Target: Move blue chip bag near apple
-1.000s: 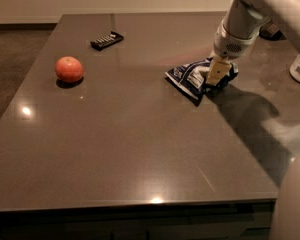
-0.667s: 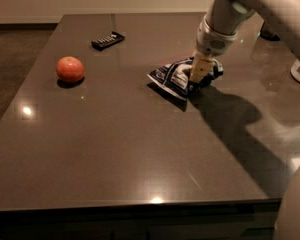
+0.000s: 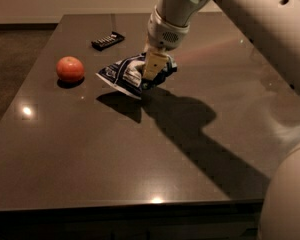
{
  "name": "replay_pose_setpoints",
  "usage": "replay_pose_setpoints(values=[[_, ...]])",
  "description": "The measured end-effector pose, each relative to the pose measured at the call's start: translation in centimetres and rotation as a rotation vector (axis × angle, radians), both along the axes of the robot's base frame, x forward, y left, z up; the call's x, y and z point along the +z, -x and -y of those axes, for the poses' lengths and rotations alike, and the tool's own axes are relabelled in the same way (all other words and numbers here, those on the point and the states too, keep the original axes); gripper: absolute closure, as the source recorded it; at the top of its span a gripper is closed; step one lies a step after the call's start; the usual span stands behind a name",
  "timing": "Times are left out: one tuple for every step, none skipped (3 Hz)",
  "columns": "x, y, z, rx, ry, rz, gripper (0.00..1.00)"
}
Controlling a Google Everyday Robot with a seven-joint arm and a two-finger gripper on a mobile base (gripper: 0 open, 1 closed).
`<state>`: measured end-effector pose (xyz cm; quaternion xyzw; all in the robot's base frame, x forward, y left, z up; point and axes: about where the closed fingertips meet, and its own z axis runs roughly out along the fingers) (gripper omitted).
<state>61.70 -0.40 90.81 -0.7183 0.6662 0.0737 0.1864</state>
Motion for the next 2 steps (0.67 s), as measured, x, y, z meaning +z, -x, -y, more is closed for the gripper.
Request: replay_pose_setpoints(values=[[-0.8,-0.5,-5.3,0.071,-0.034,-0.002,1.0],[-1.7,-1.2,-8.3,0.105,-0.033,0.014,1.0]])
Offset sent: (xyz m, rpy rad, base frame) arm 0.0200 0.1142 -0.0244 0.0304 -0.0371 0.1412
